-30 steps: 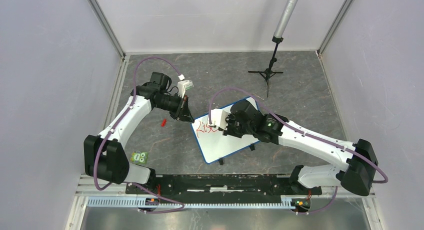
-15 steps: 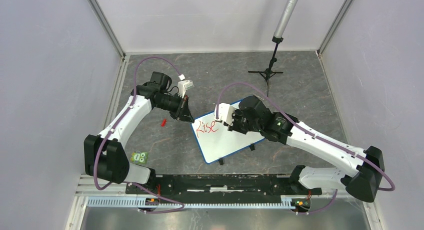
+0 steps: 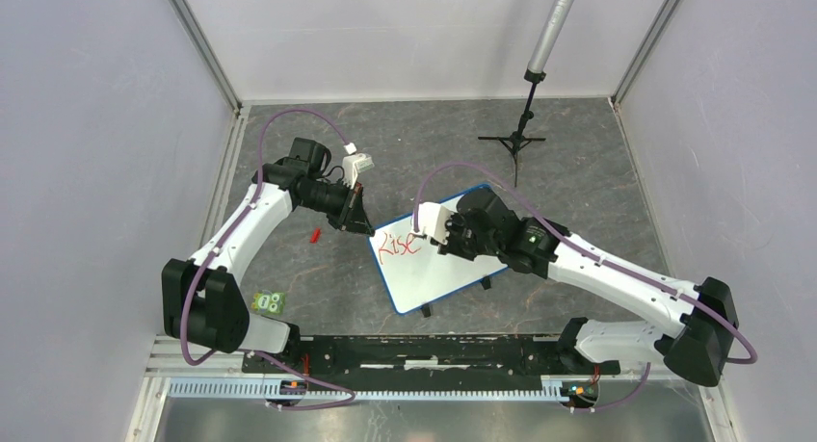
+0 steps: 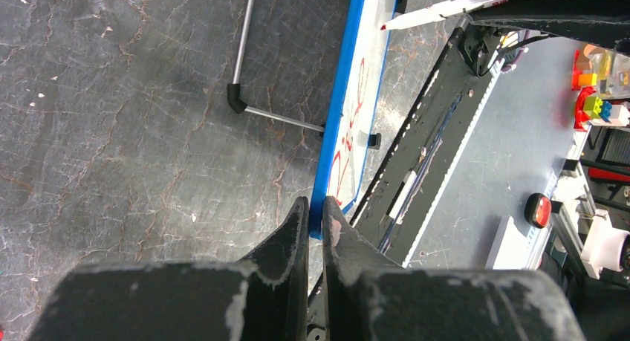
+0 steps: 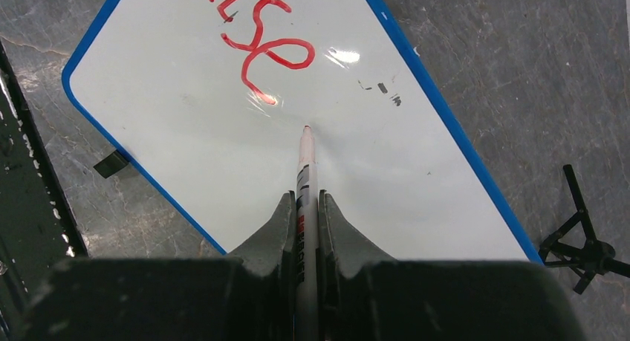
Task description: Write a sentence on the whiteboard
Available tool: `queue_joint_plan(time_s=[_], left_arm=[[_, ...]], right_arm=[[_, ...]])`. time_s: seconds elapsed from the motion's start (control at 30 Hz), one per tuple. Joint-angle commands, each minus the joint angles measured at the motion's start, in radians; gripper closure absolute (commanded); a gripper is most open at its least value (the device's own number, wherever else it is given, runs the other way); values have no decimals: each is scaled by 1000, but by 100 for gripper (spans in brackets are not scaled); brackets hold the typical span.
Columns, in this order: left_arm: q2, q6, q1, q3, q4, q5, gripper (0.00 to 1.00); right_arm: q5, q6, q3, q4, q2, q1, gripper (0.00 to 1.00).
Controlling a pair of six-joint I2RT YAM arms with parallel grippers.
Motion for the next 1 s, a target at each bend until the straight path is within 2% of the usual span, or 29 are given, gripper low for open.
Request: queue_joint_plan(time_s=[0.0, 0.23, 0.47, 0.77, 0.97], left_arm=[[-8, 22, -7, 21, 31, -20, 97], [-11, 23, -7, 20, 31, -19, 97], [-12, 24, -7, 16, 31, -21, 97], [-12, 22, -7, 17, 31, -17, 97], [-11, 25, -7, 15, 31, -16, 97]], right_arm=[[28, -4, -21, 45, 12, -2, 100], [25, 0, -39, 46, 19, -2, 100], [-122, 29, 5, 25, 8, -1, 100], [-104, 40, 20, 34, -19, -91, 100], [-89, 28, 32, 44, -23, -108, 100]])
